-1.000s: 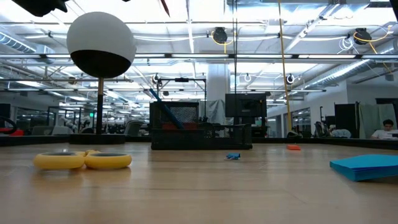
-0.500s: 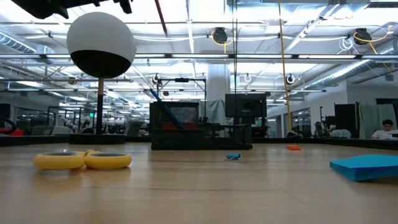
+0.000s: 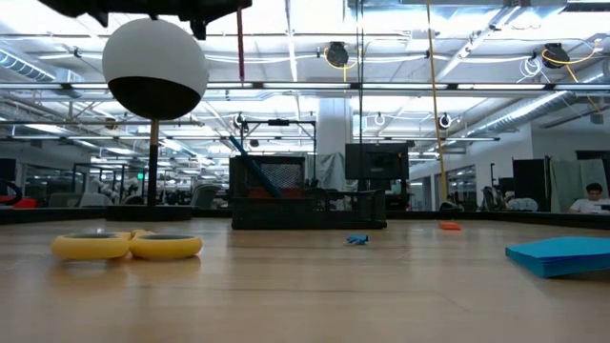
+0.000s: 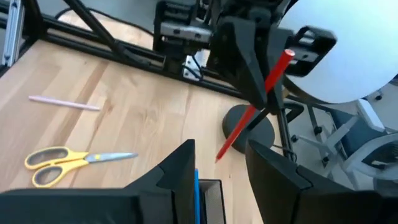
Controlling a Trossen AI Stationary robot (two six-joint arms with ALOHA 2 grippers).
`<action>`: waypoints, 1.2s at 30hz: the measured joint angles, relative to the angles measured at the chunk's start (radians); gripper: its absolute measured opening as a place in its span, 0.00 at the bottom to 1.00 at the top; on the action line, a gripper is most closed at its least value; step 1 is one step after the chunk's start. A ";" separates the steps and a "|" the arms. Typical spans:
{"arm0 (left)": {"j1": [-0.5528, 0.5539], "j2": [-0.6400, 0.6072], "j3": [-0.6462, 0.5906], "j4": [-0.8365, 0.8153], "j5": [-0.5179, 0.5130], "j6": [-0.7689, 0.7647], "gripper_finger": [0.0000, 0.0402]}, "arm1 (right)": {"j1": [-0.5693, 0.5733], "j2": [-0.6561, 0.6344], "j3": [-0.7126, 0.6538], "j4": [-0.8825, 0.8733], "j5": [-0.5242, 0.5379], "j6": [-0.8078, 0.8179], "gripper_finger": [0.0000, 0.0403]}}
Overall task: Pick and place office supplies into organizer
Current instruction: Put the red pencil into the desk organizer
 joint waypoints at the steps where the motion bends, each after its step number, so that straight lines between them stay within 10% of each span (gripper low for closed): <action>1: -0.001 0.005 0.020 -0.032 -0.006 0.010 0.00 | -0.001 0.000 0.000 -0.004 0.000 -0.003 0.33; 9: 0.007 0.056 0.079 -0.099 -0.023 0.039 0.00 | -0.021 -0.037 -0.093 0.008 -0.006 -0.009 0.32; 25: 0.039 0.219 0.079 0.026 -0.021 0.023 0.00 | -0.044 -0.521 -1.017 0.920 -0.004 0.123 0.32; 36: 0.046 0.285 0.079 0.073 0.013 0.009 0.00 | -0.043 -0.567 -1.167 1.075 -0.004 0.149 0.32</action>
